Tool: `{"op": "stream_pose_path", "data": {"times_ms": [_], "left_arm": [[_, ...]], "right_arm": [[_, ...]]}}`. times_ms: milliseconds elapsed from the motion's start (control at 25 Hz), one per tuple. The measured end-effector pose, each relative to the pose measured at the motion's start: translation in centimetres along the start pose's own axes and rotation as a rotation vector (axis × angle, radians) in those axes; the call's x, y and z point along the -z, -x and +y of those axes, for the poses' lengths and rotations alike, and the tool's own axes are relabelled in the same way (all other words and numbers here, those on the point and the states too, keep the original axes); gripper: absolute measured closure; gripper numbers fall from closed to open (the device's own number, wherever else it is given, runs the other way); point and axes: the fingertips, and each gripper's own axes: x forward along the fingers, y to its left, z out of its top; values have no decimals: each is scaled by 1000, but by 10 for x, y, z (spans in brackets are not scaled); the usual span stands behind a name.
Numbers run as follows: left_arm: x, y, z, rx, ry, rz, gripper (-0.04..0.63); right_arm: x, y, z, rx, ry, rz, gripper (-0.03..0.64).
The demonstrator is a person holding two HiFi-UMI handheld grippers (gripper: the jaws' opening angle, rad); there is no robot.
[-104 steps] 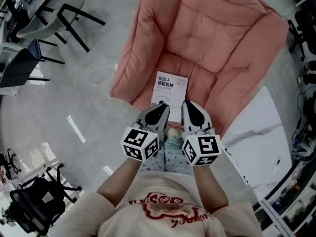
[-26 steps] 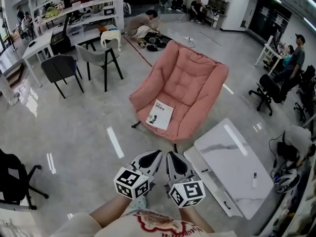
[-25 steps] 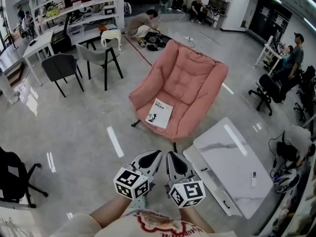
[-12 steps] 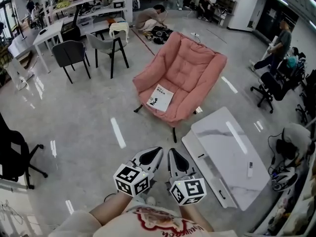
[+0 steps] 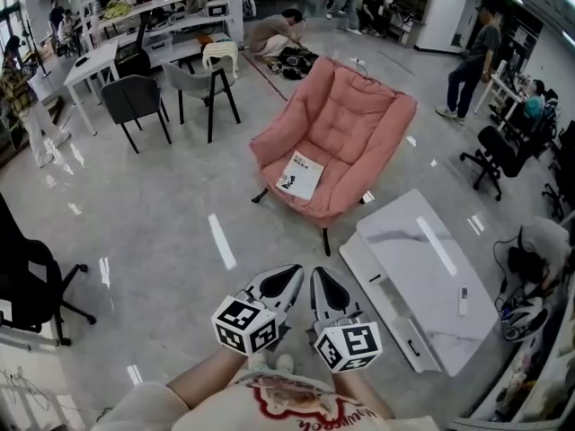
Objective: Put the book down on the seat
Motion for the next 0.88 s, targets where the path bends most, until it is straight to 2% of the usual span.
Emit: {"op": "stream_pose_path", "data": {"times_ms": [320,880], "left_arm": [[2,7,7,-11,-2,4,592],[0,12,-6,12,-10,0,592]], "right_arm": [[3,0,3,16,-4,1,617],[1,14,7,36,3,4,617]]}}
